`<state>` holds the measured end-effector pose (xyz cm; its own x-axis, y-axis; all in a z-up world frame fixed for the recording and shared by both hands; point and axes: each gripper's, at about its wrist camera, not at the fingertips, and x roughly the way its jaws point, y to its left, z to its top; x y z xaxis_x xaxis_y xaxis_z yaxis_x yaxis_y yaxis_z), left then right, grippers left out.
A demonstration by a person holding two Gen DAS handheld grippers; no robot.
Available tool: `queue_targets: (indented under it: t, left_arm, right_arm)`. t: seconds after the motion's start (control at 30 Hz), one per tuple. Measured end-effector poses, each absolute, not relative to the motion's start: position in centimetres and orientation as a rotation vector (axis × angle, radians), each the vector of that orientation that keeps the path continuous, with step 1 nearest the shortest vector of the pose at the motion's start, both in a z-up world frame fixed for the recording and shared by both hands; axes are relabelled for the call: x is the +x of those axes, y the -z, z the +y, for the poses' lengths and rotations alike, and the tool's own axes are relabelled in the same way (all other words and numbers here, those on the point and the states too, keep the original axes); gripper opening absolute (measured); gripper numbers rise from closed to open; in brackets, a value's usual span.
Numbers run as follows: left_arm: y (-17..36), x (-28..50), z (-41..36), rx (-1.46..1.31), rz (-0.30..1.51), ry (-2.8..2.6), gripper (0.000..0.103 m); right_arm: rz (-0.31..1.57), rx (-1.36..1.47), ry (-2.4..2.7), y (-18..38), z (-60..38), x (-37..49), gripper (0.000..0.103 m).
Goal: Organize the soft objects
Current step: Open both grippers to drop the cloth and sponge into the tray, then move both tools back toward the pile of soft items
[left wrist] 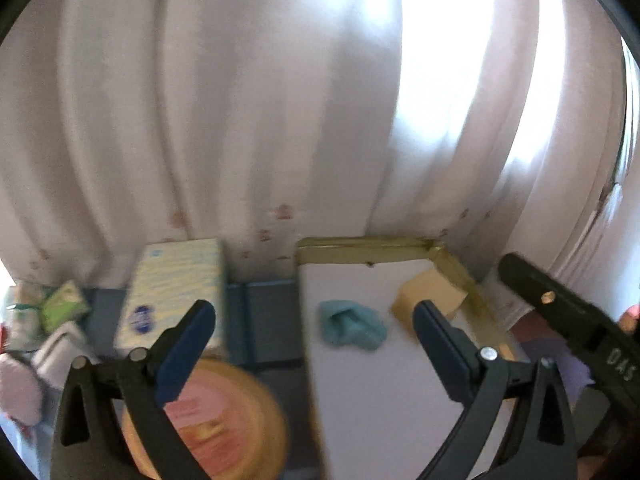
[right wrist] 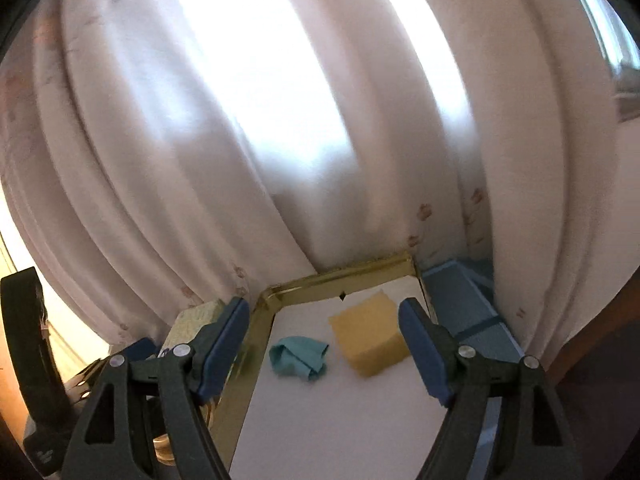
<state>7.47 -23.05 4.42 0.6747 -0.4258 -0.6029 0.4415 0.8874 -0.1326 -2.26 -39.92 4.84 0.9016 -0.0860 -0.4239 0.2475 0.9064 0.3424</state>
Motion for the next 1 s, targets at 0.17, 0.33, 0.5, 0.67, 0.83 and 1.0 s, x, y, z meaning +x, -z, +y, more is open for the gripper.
queue_targets:
  t: [0.17,0.33,0.5,0.67,0.83,1.0]
  left_arm:
    - [-3.3,4.4,-19.2,0.093,0.549,0.369,0.101]
    - [-2.4,2.6,-16.2,0.128,0.442,0.291,0.101]
    - [-2.2,1.3,-14.2,0.134,0.357,0.241,0.101]
    - [-1.8,0.8,-13.9,0.14,0.321,0.241,0.101]
    - [-1.1,0.3,-13.9,0.177,0.285,0.229,0.101]
    - [-1.1,0.3,-12.8,0.139,0.296,0.245,0.101]
  right_arm:
    - [0.284,0.318,0.3,-3.9,-35.7,-5.0,0.079]
    - [0.181,0.237,0.386,-2.9,-32.9,-6.1,0.08]
    - [0.137,0.209,0.391,-2.5,-31.6,-6.6,0.08]
    - [0.131,0.215,0.397,-2.1,-30.8,-7.3,0.08]
    - [0.142,0.254,0.416,-2.2,-30.9,-7.6,0.08]
    - [0.146,0.246,0.425,-2.2,-30.4,-7.8,0.08]
